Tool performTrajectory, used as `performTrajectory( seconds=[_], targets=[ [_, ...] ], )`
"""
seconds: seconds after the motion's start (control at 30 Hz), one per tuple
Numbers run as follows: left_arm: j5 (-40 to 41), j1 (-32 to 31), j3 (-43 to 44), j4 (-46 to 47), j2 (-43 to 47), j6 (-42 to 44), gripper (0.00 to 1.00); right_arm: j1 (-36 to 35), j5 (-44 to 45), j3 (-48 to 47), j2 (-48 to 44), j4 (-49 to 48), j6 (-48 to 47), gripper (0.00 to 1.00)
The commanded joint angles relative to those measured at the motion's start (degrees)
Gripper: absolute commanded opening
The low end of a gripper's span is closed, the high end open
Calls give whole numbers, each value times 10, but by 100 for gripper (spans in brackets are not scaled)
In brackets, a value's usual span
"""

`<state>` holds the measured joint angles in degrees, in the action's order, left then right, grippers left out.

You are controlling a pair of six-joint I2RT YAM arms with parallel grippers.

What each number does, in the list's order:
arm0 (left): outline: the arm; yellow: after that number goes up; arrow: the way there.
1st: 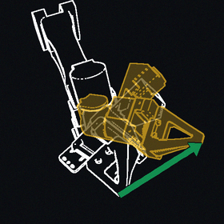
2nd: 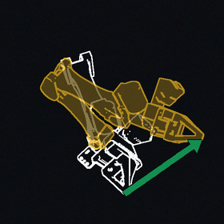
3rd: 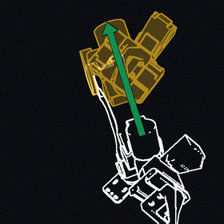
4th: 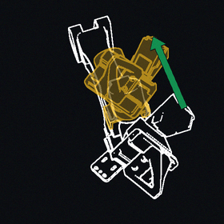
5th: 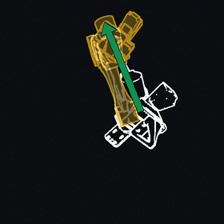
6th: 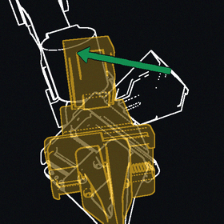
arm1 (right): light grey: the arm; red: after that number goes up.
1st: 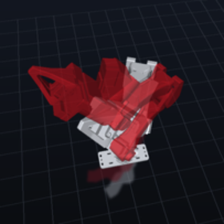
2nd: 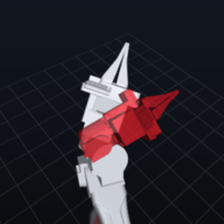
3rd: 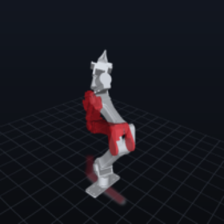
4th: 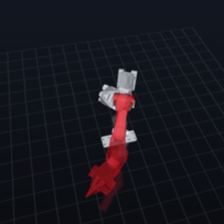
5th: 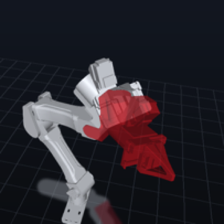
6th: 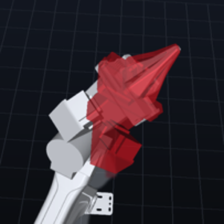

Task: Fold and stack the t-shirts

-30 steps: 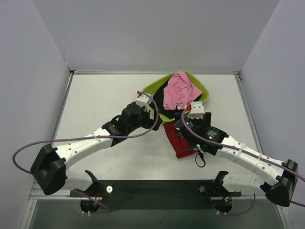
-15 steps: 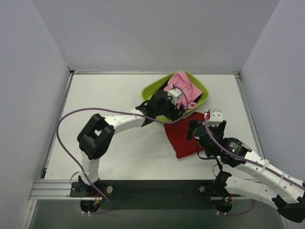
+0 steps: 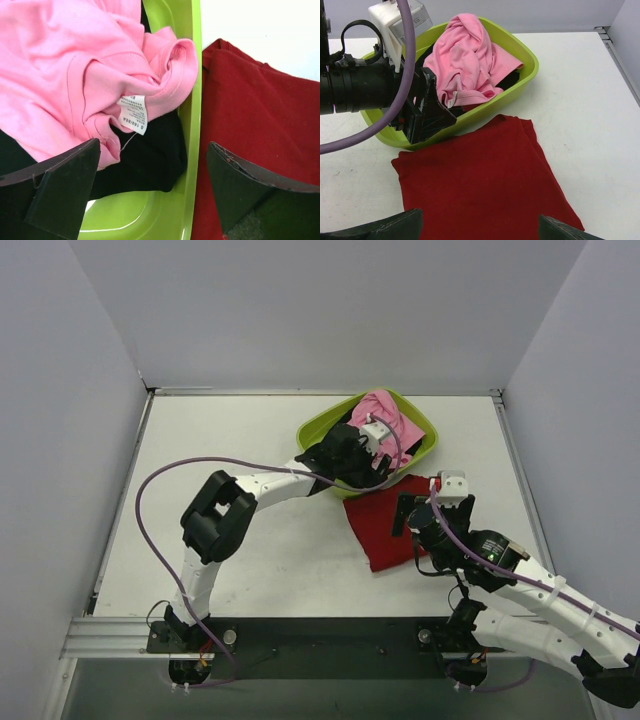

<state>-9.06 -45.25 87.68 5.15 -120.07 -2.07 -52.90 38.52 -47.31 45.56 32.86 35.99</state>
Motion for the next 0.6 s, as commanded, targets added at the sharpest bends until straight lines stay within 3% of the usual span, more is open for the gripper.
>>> performTrajectory(
  seconds=[0.0, 0.57],
  targets=[
    [14, 5, 29, 4, -9, 10, 96, 3, 9, 10, -2, 15, 5, 100],
    [-11, 13, -28, 42, -7, -34, 86, 3, 2, 13, 7, 14, 8, 100]
  ],
)
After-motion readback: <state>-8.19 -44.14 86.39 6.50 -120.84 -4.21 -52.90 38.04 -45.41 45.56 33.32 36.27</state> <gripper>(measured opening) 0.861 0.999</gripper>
